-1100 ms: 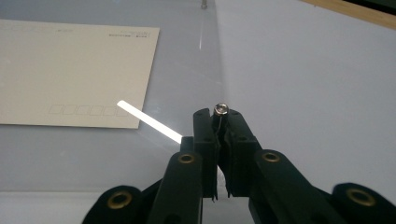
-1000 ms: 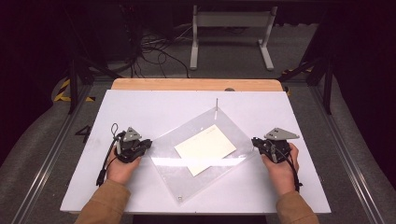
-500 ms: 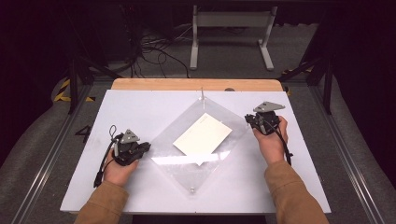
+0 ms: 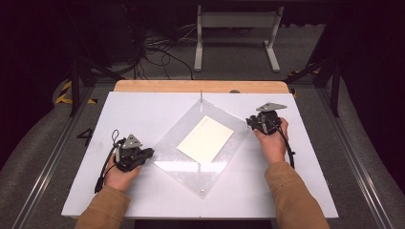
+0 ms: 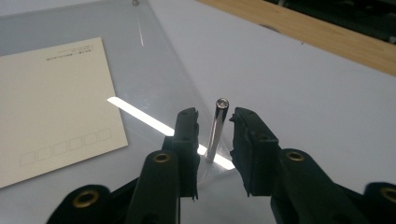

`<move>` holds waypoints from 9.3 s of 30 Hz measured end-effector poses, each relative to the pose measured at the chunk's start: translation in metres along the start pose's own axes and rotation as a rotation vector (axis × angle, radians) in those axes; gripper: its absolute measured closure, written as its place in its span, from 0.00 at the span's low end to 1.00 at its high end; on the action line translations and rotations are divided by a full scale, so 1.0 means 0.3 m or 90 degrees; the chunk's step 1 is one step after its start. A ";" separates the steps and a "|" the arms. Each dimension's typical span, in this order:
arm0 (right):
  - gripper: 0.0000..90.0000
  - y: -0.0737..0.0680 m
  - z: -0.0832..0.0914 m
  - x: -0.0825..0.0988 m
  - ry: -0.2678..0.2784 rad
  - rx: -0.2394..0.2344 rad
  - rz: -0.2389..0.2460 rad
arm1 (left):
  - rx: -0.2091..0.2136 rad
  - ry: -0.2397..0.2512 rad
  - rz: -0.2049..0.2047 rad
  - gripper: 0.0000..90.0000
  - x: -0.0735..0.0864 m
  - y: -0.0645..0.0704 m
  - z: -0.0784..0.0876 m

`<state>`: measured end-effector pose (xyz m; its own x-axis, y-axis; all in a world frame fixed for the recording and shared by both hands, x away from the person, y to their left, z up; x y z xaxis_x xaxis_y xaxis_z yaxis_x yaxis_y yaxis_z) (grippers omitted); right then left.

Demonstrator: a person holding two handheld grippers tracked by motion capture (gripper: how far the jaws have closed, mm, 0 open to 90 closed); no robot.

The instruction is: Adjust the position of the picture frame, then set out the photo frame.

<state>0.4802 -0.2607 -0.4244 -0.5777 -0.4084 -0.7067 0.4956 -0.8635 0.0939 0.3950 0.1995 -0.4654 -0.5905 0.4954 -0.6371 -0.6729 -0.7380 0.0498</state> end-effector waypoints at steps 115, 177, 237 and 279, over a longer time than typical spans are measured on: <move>0.66 -0.056 -0.045 -0.080 0.111 -0.128 0.065 | 0.209 0.142 -0.074 0.62 0.087 0.153 0.159; 0.94 -0.005 -0.190 -0.139 0.074 -0.115 -0.146 | 0.009 0.181 -0.132 0.26 0.098 0.181 0.153; 0.51 -0.007 0.194 -0.003 0.225 -0.185 0.014 | 0.046 0.261 -0.246 0.61 -0.099 0.312 0.140; 0.58 -0.255 0.338 0.144 0.332 -0.187 0.270 | 0.030 0.306 -0.204 0.59 -0.156 0.299 0.165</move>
<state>0.3518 -0.2424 -0.3910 0.0498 -0.4334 -0.8998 0.8037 -0.5176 0.2937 0.3403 0.1329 -0.3931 -0.0934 0.4190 -0.9032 -0.8105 -0.5588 -0.1755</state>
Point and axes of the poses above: each handheld gripper's, and its own axes: z roughly backward along the jaws, x roughly out of its underside, y roughly to its right, the point moved 1 cm from there along -z, roughly forward along the jaws, and after that the axes turned 7 degrees about -y, right-handed, at the moved point
